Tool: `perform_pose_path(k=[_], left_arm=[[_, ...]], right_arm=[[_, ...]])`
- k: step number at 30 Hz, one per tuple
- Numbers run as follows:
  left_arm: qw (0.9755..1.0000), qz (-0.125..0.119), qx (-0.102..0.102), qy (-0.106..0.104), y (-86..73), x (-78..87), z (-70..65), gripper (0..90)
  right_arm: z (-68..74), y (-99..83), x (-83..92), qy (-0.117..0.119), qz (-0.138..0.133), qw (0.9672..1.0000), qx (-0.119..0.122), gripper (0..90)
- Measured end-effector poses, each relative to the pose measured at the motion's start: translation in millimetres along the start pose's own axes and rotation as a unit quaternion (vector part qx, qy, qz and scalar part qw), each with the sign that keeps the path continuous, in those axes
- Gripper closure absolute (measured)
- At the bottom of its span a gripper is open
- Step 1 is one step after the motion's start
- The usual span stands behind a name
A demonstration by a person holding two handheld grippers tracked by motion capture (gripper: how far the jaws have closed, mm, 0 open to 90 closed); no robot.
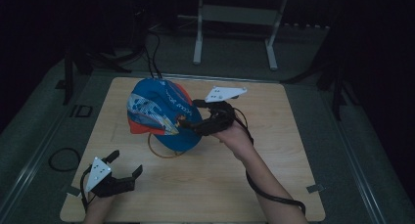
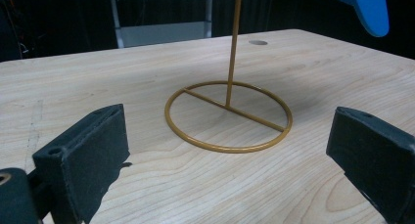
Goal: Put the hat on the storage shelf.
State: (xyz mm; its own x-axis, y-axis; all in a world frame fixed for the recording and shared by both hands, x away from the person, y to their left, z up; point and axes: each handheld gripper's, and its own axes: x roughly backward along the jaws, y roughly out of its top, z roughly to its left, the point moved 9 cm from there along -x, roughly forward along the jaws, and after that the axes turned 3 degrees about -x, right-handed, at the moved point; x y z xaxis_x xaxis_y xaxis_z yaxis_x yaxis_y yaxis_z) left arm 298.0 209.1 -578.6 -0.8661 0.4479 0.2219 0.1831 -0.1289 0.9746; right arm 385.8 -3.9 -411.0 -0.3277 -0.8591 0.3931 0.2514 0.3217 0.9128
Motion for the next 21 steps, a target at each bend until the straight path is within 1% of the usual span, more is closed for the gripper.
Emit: perform_pose_path(k=[1, 2, 5, 8, 11, 15, 17, 18, 19, 21], left_arm=[[1.0000, -0.002, 0.001, 0.000, 0.0, -0.5, 0.3, 2.4], [1.0000, -0.001, 0.001, 0.001, -0.2, -0.7, 0.4, 2.4], [1.0000, 0.001, -0.001, 0.000, -1.0, -0.7, 0.5, 2.4], [1.0000, 0.000, 0.002, 0.000, -1.1, -0.7, 0.4, 2.4], [1.0000, 0.002, 0.000, -0.001, -1.7, -0.9, 0.2, 2.4], [1.0000, 0.003, 0.002, -0.002, -2.5, -1.3, 0.5, 2.4], [1.0000, 0.003, 0.002, -0.002, -2.2, -1.3, 0.4, 2.4], [1.0000, 0.003, 0.002, -0.002, -2.2, -1.3, 0.4, 2.4], [1.0000, 0.002, 0.003, -0.002, -2.2, -1.1, -0.1, 2.4], [1.0000, 0.002, 0.003, -0.002, -2.8, -1.2, 0.2, 2.4]], right_arm=[[-0.6, -2.9, 1.8, 0.003, -0.001, 1.0000, -0.004, 14.2], [-2.4, -9.5, 5.3, 0.000, 0.004, 1.0000, 0.003, 13.9], [-7.0, -17.4, 10.6, -0.008, 0.001, 1.0000, 0.001, 13.9], [-11.5, -26.6, 15.7, -0.021, 0.000, 0.9998, 0.007, 13.9], [-14.3, -37.1, 19.6, -0.027, 0.002, 0.9996, 0.008, 13.9], [-17.2, -55.4, 21.2, -0.031, 0.012, 0.9994, 0.007, 14.0], [-18.6, -65.6, 20.3, -0.029, 0.019, 0.9994, 0.007, 14.0], [-18.6, -65.6, 20.3, -0.029, 0.019, 0.9994, 0.007, 14.0], [-22.8, -79.1, 19.5, -0.034, 0.026, 0.9990, 0.007, 14.2], [-25.6, -85.8, 20.2, -0.037, 0.024, 0.9990, 0.003, 14.2]])
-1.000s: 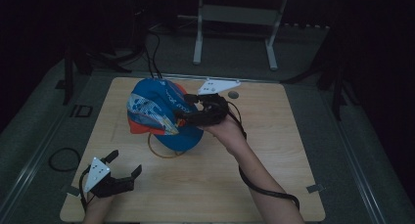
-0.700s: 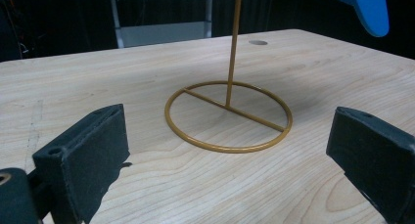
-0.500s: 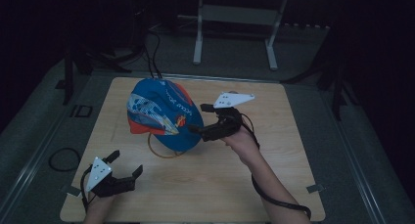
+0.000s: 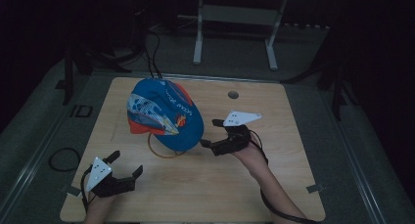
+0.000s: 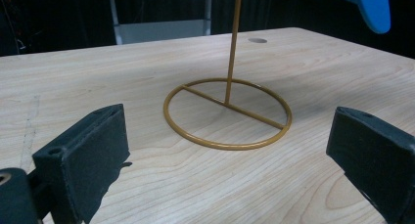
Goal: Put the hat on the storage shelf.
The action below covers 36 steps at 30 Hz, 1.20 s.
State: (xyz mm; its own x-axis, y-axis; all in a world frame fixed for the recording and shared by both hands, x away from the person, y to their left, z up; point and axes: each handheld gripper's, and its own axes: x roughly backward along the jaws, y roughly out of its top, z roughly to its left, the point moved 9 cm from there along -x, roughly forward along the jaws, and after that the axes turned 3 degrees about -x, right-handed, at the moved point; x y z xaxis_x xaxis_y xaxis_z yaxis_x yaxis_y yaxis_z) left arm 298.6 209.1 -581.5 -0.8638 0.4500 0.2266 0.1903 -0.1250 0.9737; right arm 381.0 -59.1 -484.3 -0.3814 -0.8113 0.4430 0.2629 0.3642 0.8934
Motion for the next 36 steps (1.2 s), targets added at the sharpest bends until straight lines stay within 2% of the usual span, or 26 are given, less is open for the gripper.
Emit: perform_pose_path(k=[1, 7, 8, 9, 11, 20, 25, 31, 36], left_arm=[[1.0000, 0.000, 0.000, 0.000, 0.0, 0.0, 0.0, 2.4], [1.0000, 0.004, 0.002, 0.001, -1.7, -0.3, 1.2, 2.4], [1.0000, 0.004, 0.002, 0.001, -1.7, -0.3, 1.2, 2.4], [1.0000, 0.007, 0.000, 0.001, -2.4, -0.6, 1.1, 2.4], [1.0000, 0.008, 0.001, 0.000, -2.8, -0.8, 0.9, 2.4], [0.9999, 0.013, 0.001, -0.001, -5.2, -2.5, 1.0, 2.4], [0.9998, 0.017, 0.002, -0.003, -6.6, -2.8, 1.2, 2.4], [0.9997, 0.021, 0.008, -0.008, -8.2, -4.0, 1.3, 2.4], [0.9995, 0.028, 0.008, -0.014, -10.3, -5.6, -0.5, 2.4]], right_arm=[[0.0, 0.0, 0.0, 0.000, 0.000, 1.0000, 0.000, 14.2], [-8.2, -31.3, 1.4, 0.001, 0.003, 0.9998, -0.018, 14.3], [-8.2, -31.3, 1.4, 0.001, 0.003, 0.9998, -0.018, 14.3], [-11.3, -42.2, 1.4, 0.000, 0.004, 0.9997, -0.024, 14.3], [-12.7, -50.3, 1.2, 0.002, 0.006, 0.9996, -0.029, 14.3], [-17.1, -89.8, -1.3, 0.006, 0.022, 0.9991, -0.035, 14.3], [-21.9, -106.9, 1.4, 0.000, 0.032, 0.9989, -0.036, 14.3], [-27.7, -117.7, 6.9, -0.010, 0.037, 0.9986, -0.037, 14.3], [-33.3, -132.3, 16.4, -0.018, 0.047, 0.9980, -0.038, 14.3]])
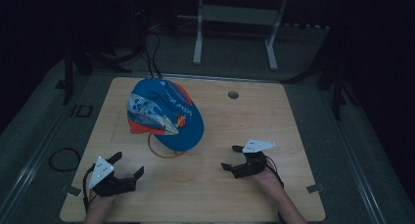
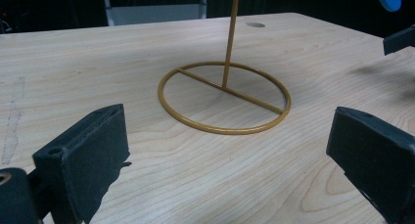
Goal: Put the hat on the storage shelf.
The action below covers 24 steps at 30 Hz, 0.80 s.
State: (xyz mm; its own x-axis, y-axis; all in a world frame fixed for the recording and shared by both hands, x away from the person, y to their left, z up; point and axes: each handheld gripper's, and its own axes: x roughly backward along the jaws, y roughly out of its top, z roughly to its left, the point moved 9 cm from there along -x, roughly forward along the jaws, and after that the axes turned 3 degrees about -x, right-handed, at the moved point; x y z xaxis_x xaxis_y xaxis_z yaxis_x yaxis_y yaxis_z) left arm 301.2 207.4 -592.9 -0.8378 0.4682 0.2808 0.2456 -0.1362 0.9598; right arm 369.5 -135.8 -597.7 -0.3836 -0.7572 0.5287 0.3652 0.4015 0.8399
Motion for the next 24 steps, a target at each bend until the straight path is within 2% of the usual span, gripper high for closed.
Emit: perform_pose_path(k=[5, 7, 14, 16, 19, 24], left_arm=[[1.0000, 0.004, -0.001, -0.004, -1.2, -1.2, -1.4, 2.4], [1.0000, 0.005, -0.001, -0.007, -1.5, -1.3, -1.9, 2.5], [0.9999, 0.005, -0.001, -0.011, -1.8, 0.6, -3.5, 2.4], [0.9999, 0.004, 0.001, -0.012, -2.0, 0.9, -3.1, 2.5], [0.9999, 0.004, 0.001, -0.013, -2.0, 0.8, -3.1, 2.5], [0.9999, 0.004, 0.002, -0.013, -1.9, 0.7, -3.3, 2.4]], right_arm=[[-6.6, -9.3, 8.9, -0.009, 0.001, 1.0000, -0.003, 14.3], [-10.7, -13.6, 12.0, -0.023, 0.005, 0.9997, 0.004, 14.3], [-23.8, -20.0, 22.0, -0.045, 0.002, 0.9990, 0.002, 14.3], [-29.9, -22.0, 24.5, -0.059, 0.002, 0.9982, 0.004, 14.3], [-36.8, -24.3, 26.3, -0.065, 0.000, 0.9978, -0.010, 14.3], [-38.5, -25.2, 24.6, -0.068, 0.002, 0.9977, -0.010, 14.3]])
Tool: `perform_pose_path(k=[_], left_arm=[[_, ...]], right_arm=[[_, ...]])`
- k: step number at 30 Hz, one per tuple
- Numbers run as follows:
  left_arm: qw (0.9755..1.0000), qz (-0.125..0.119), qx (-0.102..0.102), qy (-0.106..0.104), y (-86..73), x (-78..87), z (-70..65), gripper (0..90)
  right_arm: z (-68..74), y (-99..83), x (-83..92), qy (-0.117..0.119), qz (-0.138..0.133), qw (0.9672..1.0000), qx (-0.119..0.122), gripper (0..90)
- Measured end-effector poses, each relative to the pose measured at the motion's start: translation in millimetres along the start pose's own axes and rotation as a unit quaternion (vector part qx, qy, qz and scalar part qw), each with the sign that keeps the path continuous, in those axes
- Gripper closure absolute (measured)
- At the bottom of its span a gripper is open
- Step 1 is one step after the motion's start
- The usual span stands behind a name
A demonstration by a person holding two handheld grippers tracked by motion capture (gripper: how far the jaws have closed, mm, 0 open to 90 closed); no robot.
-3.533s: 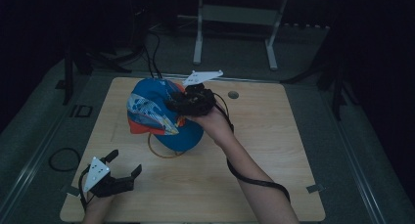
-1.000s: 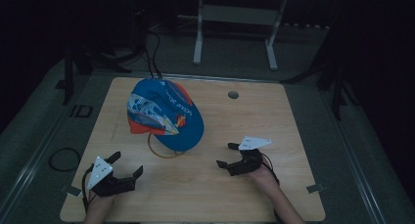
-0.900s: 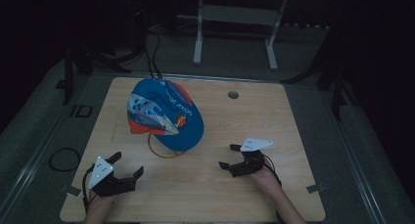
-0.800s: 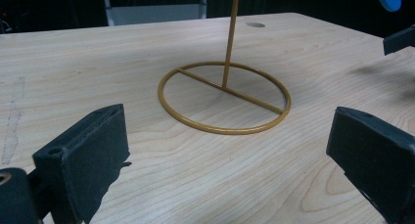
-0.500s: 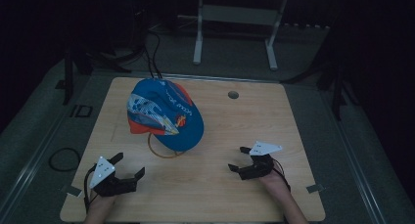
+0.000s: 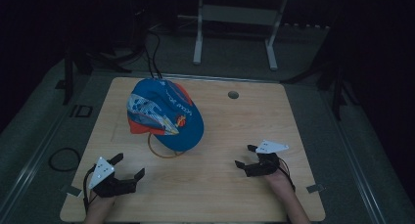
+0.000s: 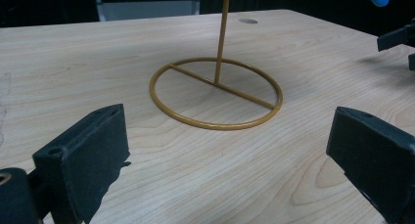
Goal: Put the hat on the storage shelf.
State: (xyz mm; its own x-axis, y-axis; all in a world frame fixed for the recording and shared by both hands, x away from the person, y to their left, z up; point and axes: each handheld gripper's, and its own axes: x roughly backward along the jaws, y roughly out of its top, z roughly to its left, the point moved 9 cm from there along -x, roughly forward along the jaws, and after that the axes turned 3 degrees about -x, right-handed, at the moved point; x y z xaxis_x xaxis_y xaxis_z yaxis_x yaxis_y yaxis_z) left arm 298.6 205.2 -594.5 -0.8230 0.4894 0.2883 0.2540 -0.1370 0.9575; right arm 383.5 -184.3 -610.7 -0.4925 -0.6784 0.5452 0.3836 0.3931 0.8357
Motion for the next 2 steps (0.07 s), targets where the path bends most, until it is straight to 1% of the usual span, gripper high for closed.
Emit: perform_pose_path(k=[2], left_arm=[[1.0000, -0.001, 0.001, 0.000, 0.1, 0.1, 0.1, 2.5]], right_arm=[[0.8, -0.3, -0.7, 0.002, 0.001, 1.0000, -0.001, 14.3]])
